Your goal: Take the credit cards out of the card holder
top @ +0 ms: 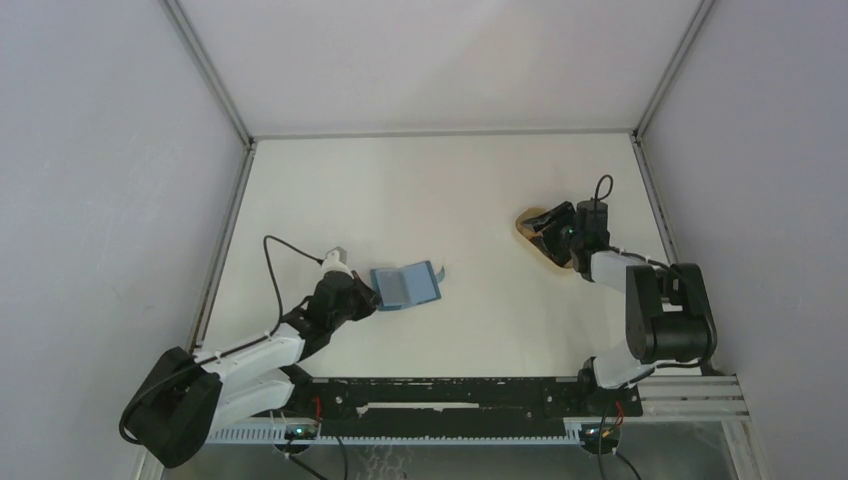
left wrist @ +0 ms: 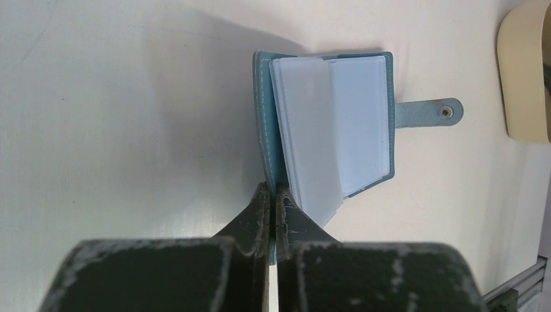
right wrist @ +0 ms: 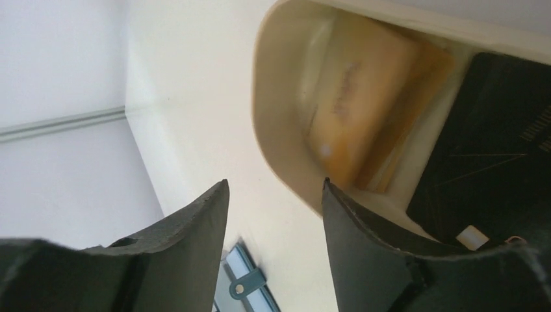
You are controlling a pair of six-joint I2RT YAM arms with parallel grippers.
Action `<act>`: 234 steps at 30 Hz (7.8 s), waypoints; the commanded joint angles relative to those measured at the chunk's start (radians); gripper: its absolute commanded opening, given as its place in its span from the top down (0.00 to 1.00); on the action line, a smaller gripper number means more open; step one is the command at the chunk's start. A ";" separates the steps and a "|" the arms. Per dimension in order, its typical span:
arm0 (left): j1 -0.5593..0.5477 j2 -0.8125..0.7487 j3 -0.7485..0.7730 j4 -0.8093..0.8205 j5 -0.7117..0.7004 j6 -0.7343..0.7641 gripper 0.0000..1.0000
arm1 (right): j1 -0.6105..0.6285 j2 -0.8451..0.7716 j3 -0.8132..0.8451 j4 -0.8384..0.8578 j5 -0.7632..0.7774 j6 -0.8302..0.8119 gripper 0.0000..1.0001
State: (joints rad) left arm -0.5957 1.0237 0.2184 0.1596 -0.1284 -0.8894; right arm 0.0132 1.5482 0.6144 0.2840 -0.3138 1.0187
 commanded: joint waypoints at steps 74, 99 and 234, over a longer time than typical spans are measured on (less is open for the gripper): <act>-0.004 -0.007 -0.061 -0.002 -0.017 0.019 1.00 | 1.024 0.415 0.719 -0.500 0.675 -0.723 0.00; -0.004 -0.011 -0.061 -0.012 -0.024 0.030 1.00 | 1.127 0.139 0.555 -0.137 0.897 -0.801 0.00; 0.067 0.518 -0.118 0.396 0.149 0.006 1.00 | 0.500 0.543 0.083 0.821 -0.473 0.051 0.75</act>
State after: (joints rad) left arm -0.5285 1.4982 0.1459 0.8478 0.0051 -0.9604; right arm 0.5308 2.1136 0.7052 1.0859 -0.7876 1.1114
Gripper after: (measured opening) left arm 0.016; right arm 0.294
